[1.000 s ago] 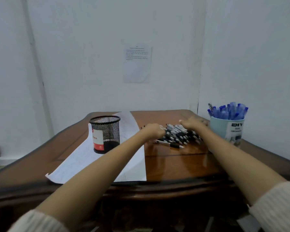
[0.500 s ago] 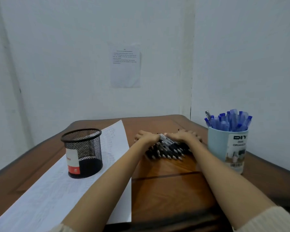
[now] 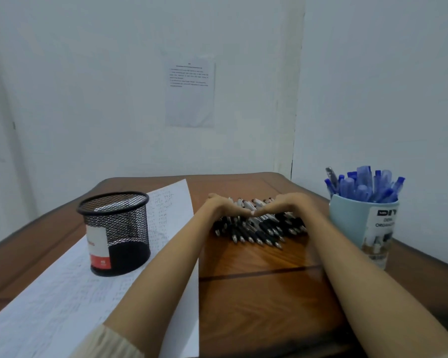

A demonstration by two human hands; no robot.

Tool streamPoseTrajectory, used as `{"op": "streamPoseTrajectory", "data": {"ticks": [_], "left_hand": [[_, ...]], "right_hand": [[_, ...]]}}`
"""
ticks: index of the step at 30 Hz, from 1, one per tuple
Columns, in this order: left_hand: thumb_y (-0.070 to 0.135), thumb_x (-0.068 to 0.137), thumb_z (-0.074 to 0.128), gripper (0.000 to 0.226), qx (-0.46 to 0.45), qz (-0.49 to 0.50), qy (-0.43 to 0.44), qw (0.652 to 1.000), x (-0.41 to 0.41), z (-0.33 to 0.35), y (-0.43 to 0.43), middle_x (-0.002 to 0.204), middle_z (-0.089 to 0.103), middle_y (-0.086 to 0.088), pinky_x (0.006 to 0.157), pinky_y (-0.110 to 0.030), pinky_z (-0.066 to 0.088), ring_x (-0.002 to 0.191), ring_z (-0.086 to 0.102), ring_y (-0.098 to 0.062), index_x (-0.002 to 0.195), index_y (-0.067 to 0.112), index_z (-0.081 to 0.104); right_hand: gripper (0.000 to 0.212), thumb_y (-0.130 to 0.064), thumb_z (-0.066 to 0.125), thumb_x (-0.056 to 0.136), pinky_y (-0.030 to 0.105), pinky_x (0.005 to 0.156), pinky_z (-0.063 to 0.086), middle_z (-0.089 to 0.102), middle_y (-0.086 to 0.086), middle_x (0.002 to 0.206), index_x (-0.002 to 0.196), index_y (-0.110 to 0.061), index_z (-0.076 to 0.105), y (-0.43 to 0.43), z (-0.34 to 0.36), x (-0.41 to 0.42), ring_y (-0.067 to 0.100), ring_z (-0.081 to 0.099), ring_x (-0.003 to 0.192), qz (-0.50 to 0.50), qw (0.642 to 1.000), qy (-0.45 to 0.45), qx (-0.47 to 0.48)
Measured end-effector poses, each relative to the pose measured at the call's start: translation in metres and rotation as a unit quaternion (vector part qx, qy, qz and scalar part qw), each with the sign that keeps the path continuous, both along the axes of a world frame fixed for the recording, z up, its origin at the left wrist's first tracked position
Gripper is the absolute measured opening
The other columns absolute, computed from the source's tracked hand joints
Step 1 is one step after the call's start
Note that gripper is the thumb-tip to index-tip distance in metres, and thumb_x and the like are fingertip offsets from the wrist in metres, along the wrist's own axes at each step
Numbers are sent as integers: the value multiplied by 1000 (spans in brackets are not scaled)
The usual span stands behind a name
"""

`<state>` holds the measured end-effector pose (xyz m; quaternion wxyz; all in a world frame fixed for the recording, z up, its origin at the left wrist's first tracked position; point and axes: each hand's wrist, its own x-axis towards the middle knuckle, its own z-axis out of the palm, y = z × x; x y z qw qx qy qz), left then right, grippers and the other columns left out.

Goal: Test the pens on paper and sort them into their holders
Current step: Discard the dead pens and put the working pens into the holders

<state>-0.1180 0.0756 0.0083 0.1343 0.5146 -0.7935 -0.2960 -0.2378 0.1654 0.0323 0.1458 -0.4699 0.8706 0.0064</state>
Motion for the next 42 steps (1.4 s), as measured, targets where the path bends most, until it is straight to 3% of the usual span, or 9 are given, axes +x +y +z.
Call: {"op": "streamPoseTrajectory", "data": {"ticks": [7, 10, 13, 15, 23, 30, 34, 39, 42], "left_hand": [[64, 65, 71, 140, 55, -3, -44, 998, -7, -6, 2, 153, -17, -22, 117, -46, 12, 143, -2, -38, 139, 4, -32], [59, 74, 67, 120, 25, 6, -43, 999, -7, -3, 6, 155, 1, -22, 116, -47, 13, 142, 8, -39, 147, 3, -11], [61, 89, 39, 95, 51, -82, -81, 992, -12, 5, 7, 155, -7, -16, 117, -46, 1, 143, -3, -34, 147, 5, -11], [50, 93, 42, 85, 19, -85, -102, 991, -11, 12, 7, 155, 2, -16, 117, -38, 13, 143, 7, -32, 147, 1, -2], [57, 77, 63, 98, 49, -85, -136, 986, -1, 8, 2, 150, 23, -19, 106, -45, 35, 134, 30, -37, 147, 7, 16], [58, 77, 64, 114, 1, -80, -96, 992, -8, -4, 12, 156, -3, -18, 115, -48, 18, 142, 6, -37, 148, 8, -9], [47, 76, 70, 106, -15, -33, -71, 997, -11, -4, 5, 150, 22, -21, 109, -44, 33, 135, 29, -37, 147, 1, 5], [40, 72, 75, 114, -37, -14, -95, 995, -7, 0, 4, 148, 21, -22, 109, -45, 33, 134, 28, -37, 146, -1, -2], [33, 82, 64, 79, -137, -6, -95, 986, -11, -8, 3, 136, 36, -22, 103, -39, 38, 125, 39, -35, 140, -3, 24]], "right_hand": [[83, -54, 59, 82, 40, 103, 41, 33, 13, 148, 145, -9, 29, -10, -1, 1, 30, 41, 129, 2, 999, 26, -19], [86, -57, 57, 82, 44, 107, 37, 29, 13, 151, 147, -10, 25, -15, -2, 0, 31, 36, 134, -3, 999, 27, -26], [87, -55, 55, 85, 39, 106, 37, 27, 14, 152, 148, -6, 19, -7, 0, 2, 31, 35, 135, -1, 999, 32, -32], [89, -51, 56, 86, 37, 104, 36, 24, 15, 153, 148, -2, 15, -1, 1, 5, 30, 34, 135, 12, 998, 36, -43], [113, -39, 75, 75, 45, 104, 39, 23, 17, 152, 149, -5, -3, -15, -9, 13, 35, 34, 134, -34, 992, -19, -119], [90, -27, 80, 71, 44, 95, 45, 43, 16, 134, 138, -4, 24, -10, -15, 11, 34, 45, 123, -100, 971, 51, -212], [89, -32, 78, 71, 44, 96, 47, 45, 15, 132, 137, -4, 26, -7, -15, 6, 31, 47, 121, -110, 969, 42, -216], [81, -34, 77, 72, 38, 88, 47, 48, 12, 129, 134, -7, 32, -4, -13, 6, 29, 49, 118, -97, 968, 52, -223], [78, -34, 77, 73, 38, 87, 48, 49, 13, 127, 133, -8, 34, -7, -14, 12, 29, 50, 117, -79, 968, 87, -222]]}}
